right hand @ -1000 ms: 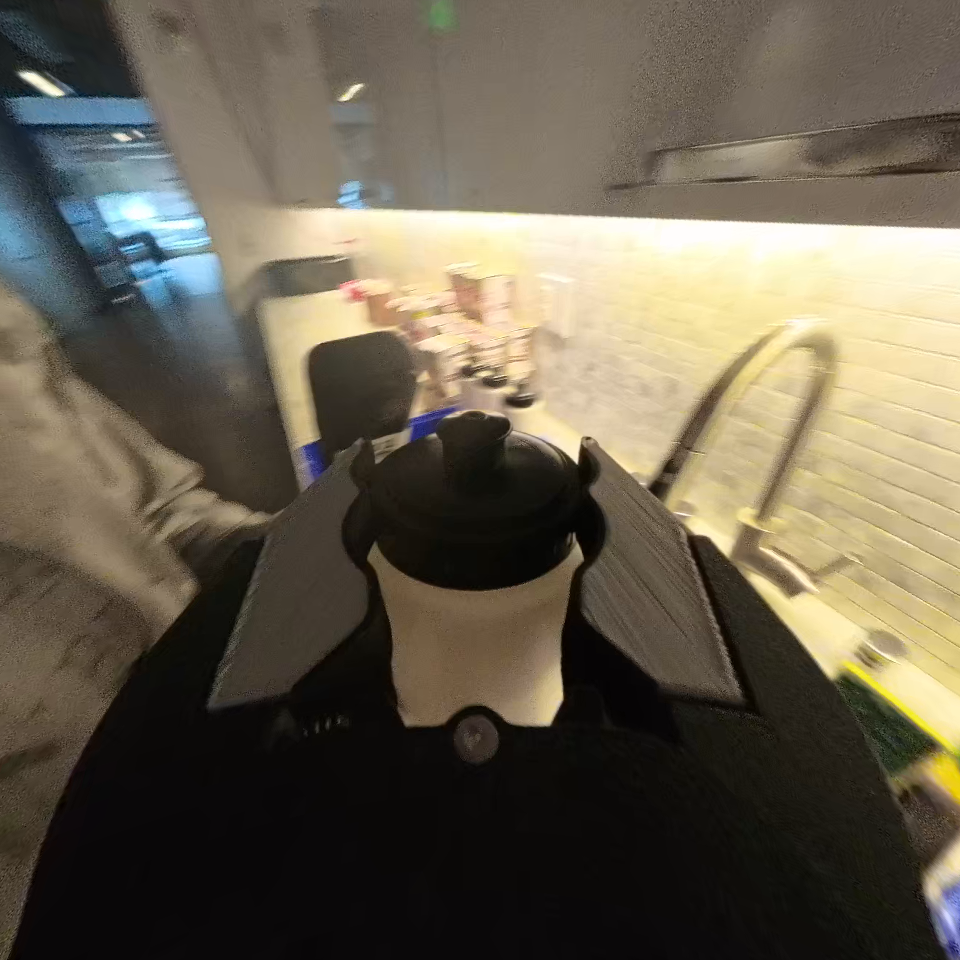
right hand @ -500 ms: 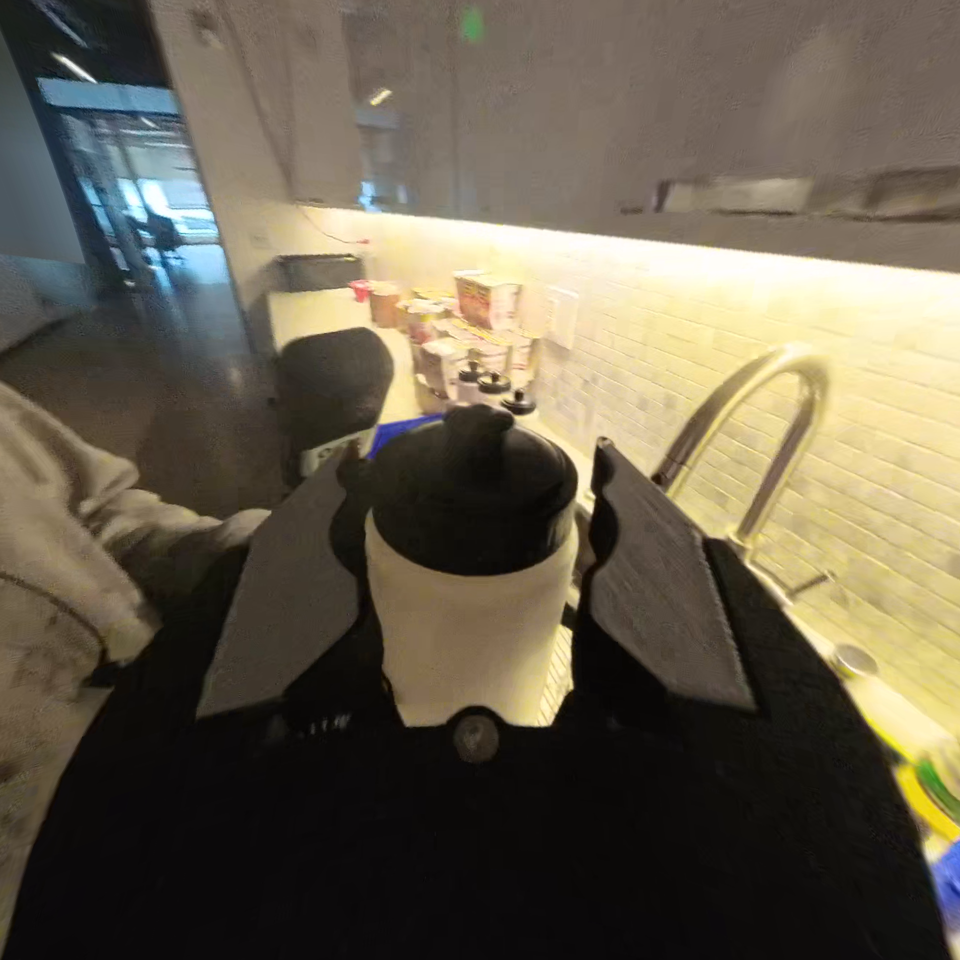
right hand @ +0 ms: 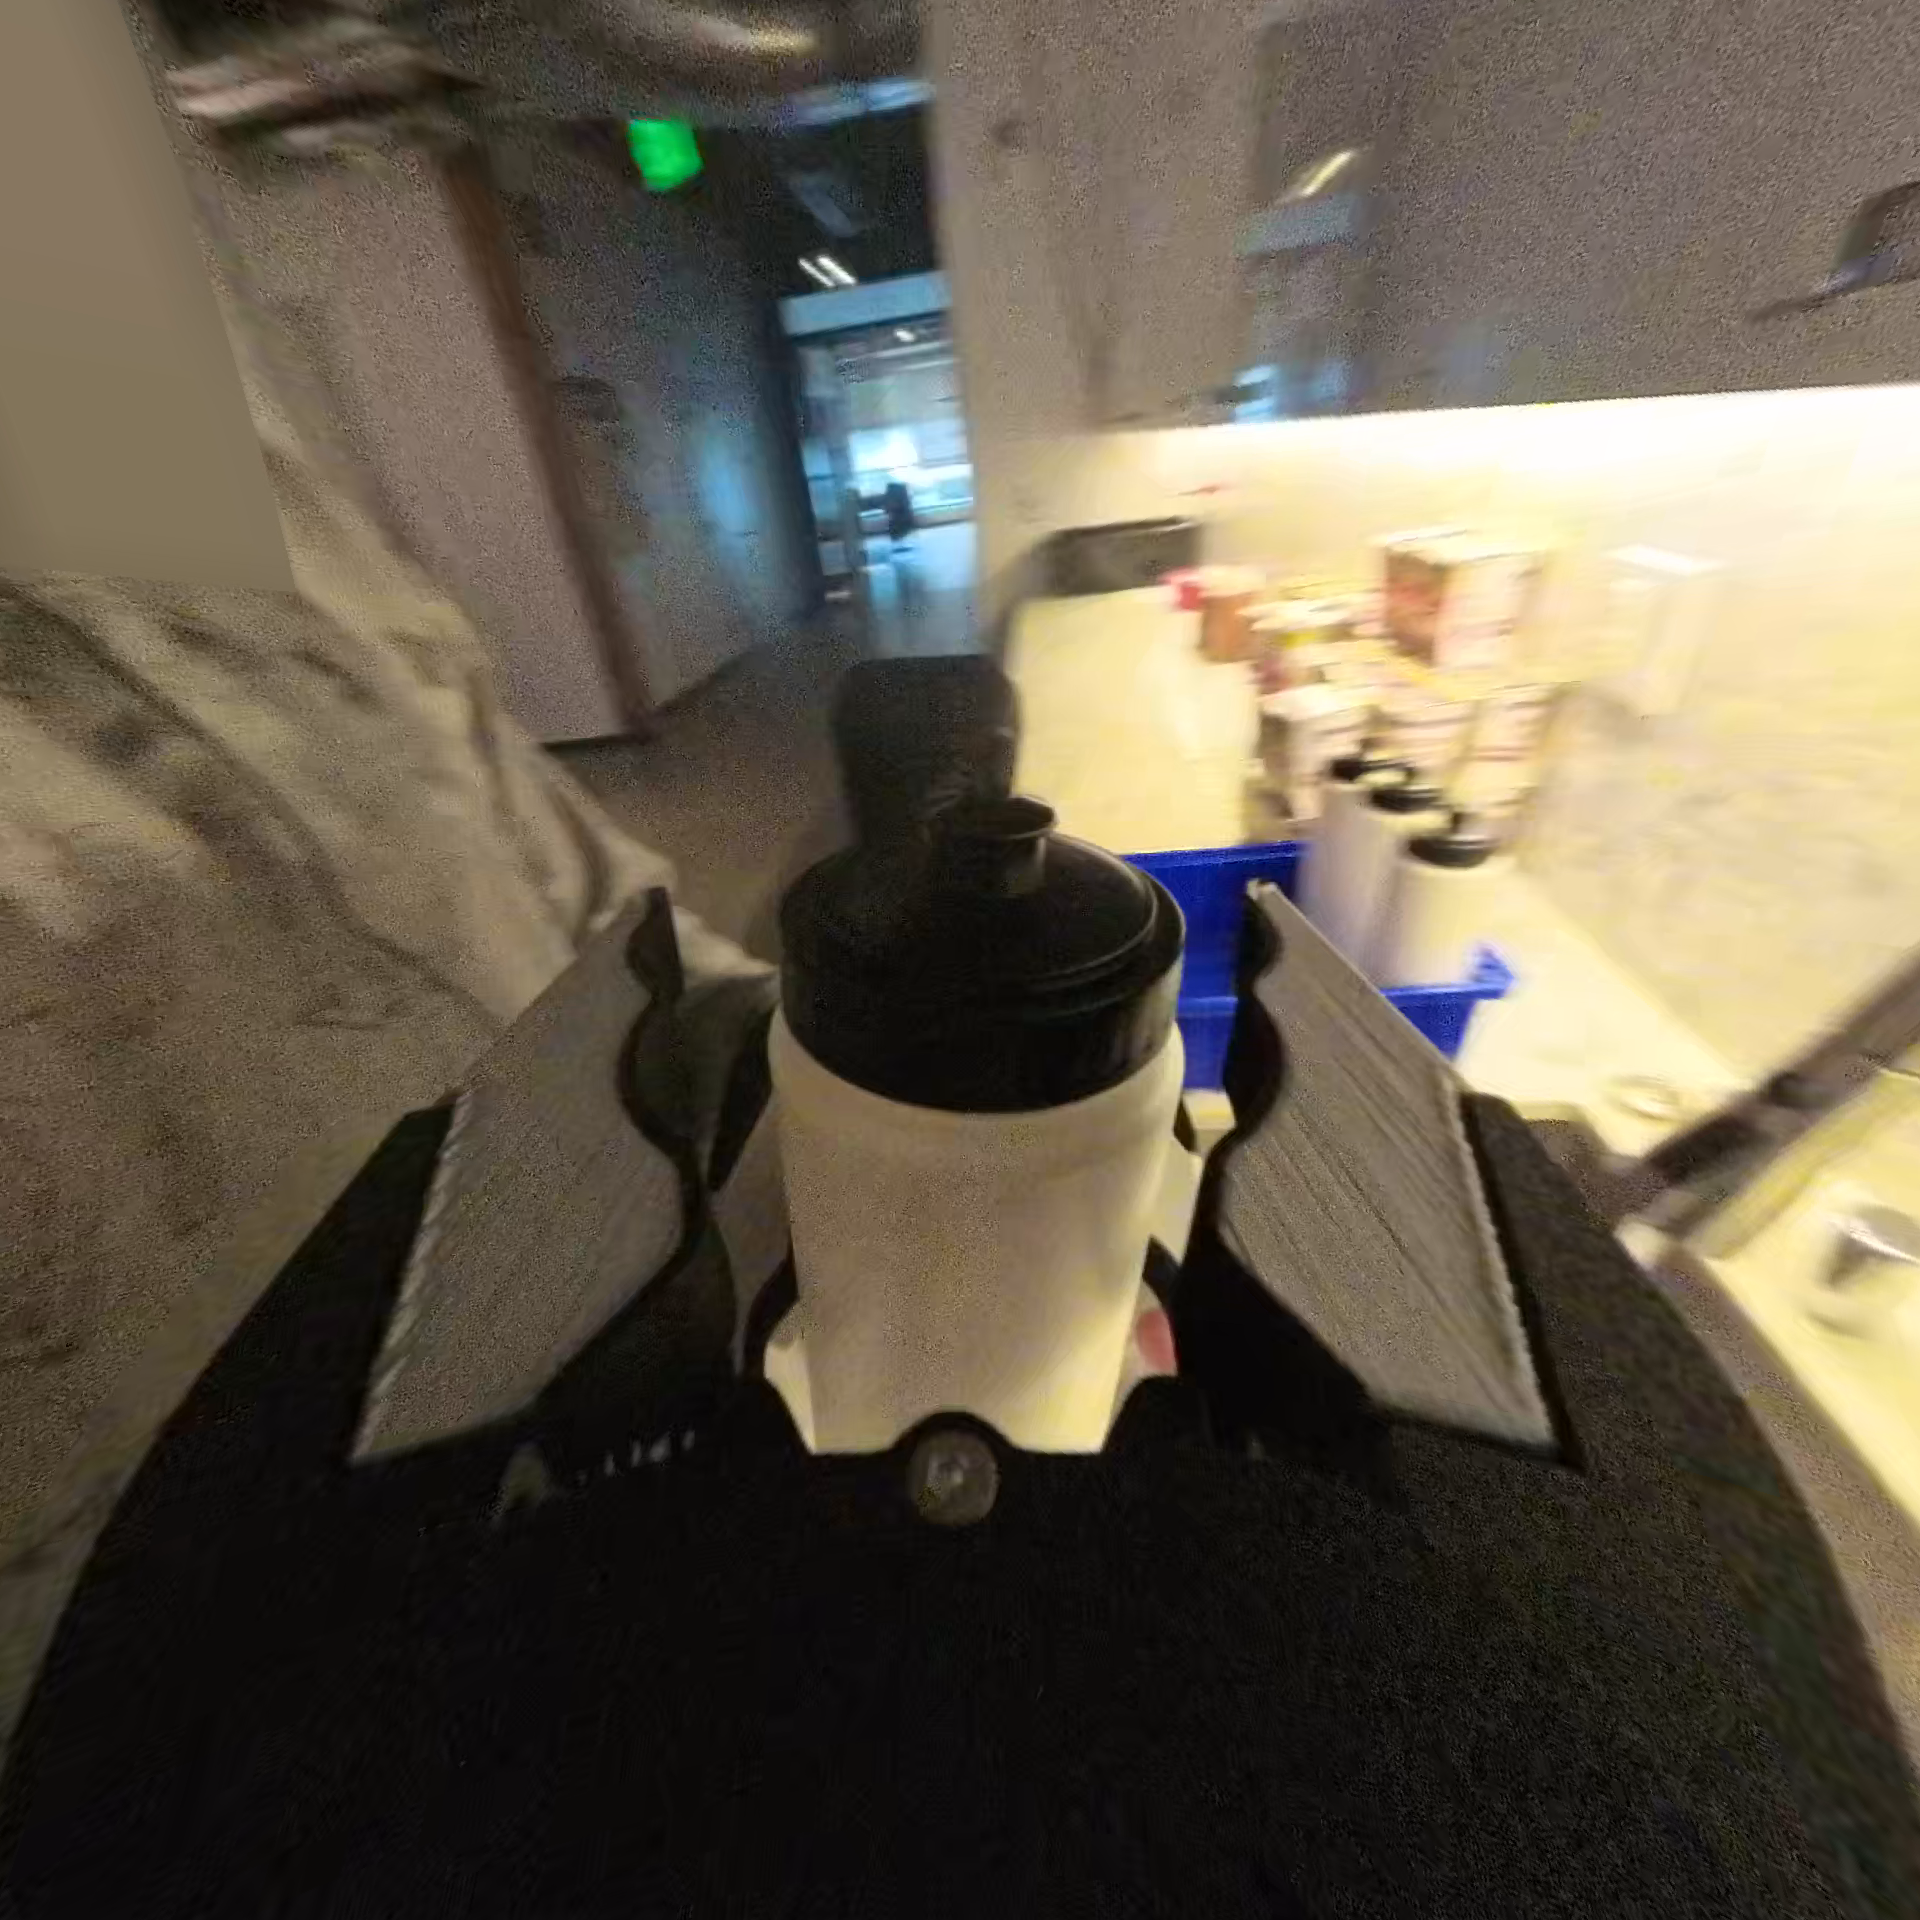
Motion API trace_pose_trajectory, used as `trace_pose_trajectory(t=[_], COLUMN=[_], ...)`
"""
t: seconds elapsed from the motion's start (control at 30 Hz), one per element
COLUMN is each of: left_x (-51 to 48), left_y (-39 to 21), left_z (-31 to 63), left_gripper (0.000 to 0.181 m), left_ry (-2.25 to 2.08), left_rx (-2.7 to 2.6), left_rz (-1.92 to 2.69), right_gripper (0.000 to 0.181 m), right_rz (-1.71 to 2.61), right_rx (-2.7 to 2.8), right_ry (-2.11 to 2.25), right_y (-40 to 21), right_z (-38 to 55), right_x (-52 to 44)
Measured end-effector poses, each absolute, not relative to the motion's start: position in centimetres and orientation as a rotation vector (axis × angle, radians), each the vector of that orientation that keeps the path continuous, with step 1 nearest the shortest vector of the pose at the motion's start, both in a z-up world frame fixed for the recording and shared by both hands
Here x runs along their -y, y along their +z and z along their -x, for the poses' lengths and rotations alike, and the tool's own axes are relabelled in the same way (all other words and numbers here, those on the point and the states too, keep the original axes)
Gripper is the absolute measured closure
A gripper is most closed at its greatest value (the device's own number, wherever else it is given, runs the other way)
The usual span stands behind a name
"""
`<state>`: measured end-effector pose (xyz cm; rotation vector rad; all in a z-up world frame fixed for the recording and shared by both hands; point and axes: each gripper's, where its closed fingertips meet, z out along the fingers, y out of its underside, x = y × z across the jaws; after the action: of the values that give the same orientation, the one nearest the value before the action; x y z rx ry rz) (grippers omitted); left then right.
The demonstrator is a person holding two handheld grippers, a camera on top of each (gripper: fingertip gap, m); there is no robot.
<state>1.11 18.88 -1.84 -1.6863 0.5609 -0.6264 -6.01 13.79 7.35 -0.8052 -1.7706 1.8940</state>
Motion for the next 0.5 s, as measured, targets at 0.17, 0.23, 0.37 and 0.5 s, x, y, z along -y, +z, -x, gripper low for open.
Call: trace_pose_trajectory(t=[0.17, 0.23, 0.37, 0.5], left_x=[-20.9, -21.1, -18.7, -13.0], left_y=[-4.2, -4.6, -3.0, 0.4], left_z=[3.5, 4.2, 2.1, -2.7], left_gripper=[0.077, 0.078, 0.079, 0.079], left_ry=[-0.253, -0.200, -0.451, -0.959], left_rx=[-0.342, -0.327, -0.533, -0.868], left_rz=[1.842, 1.873, 1.778, 1.567], right_gripper=[0.099, 0.100, 0.104, 0.104], right_rz=[1.148, 1.109, 0.665, 0.216], right_rx=[1.492, 1.493, 1.915, 2.235], right_ry=[1.465, 1.489, 1.805, 2.263], right_y=[4.5, 4.7, 6.0, 9.0], right_z=[9.6, 10.1, 7.5, 3.6], right_x=[-15.8, -15.5, -11.7, -8.3])
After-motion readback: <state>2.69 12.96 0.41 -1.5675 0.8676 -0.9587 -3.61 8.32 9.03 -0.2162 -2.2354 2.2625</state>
